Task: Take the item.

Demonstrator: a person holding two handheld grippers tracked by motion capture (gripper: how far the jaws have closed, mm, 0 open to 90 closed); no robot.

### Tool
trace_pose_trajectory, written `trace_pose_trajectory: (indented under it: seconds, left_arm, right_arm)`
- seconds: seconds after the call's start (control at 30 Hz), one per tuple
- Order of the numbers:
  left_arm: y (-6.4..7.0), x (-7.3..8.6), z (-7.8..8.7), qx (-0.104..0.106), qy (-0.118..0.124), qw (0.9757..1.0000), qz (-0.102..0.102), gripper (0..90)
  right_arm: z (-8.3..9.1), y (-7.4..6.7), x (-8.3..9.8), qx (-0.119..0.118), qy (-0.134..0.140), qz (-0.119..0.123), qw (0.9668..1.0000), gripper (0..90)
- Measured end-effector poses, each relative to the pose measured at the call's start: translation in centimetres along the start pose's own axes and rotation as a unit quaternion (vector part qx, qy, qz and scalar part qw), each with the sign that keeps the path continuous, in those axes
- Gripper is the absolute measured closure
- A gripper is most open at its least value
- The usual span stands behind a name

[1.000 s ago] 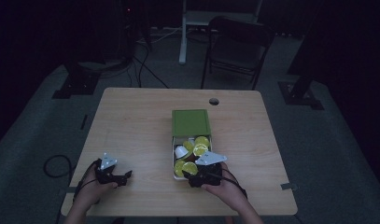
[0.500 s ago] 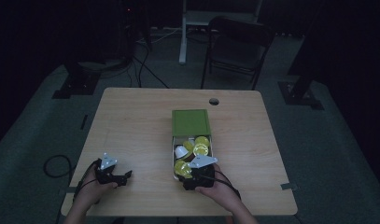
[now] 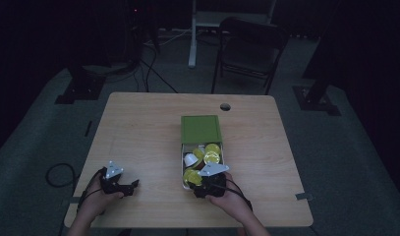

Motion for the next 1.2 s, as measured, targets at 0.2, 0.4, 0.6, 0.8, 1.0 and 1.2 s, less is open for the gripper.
trace_pose_trajectory:
  seconds: [0.2, 0.4, 0.6, 0.8, 1.0, 1.2]
  left_arm:
    - [0.0, 0.0, 0.0, 0.0, 0.0, 1.0, 0.0, 14.4]
    - [0.0, 0.0, 0.0, 0.0, 0.0, 1.0, 0.0, 14.4]
    - [0.0, 0.0, 0.0, 0.0, 0.0, 1.0, -0.001, 14.4]
    - [0.0, 0.0, 0.0, 0.0, 0.0, 1.0, -0.001, 14.4]
    - [0.0, 0.0, 0.0, 0.0, 0.0, 1.0, -0.001, 14.4]
    - [0.0, 0.0, 0.0, 0.0, 0.0, 1.0, -0.001, 14.4]
  right_arm:
    - [0.5, 0.0, -0.3, -0.009, 0.009, 0.0, 0.9999, 40.1]
    - [1.3, 0.2, -0.8, -0.01, 0.017, 0.002, 0.9998, 40.1]
    - [2.5, 0.6, -1.5, -0.007, 0.031, 0.002, 0.9995, 40.1]
    - [4.0, 1.3, -2.2, -0.001, 0.048, -0.005, 0.9988, 40.1]
    - [5.3, 2.4, -2.4, 0.013, 0.064, -0.016, 0.9978, 40.1]
    - [6.7, 3.6, -2.3, 0.029, 0.075, -0.024, 0.9964, 40.1]
Point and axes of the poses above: each handheld gripper's, and its own axes: z roughly backward along the jaws, x roughly out of its underside, y roughly to its right, the point moved 1 cm from there along -z, roughly forward along the jaws, and after that the axes turned 8 degrees about z, right-handed, at the moved point
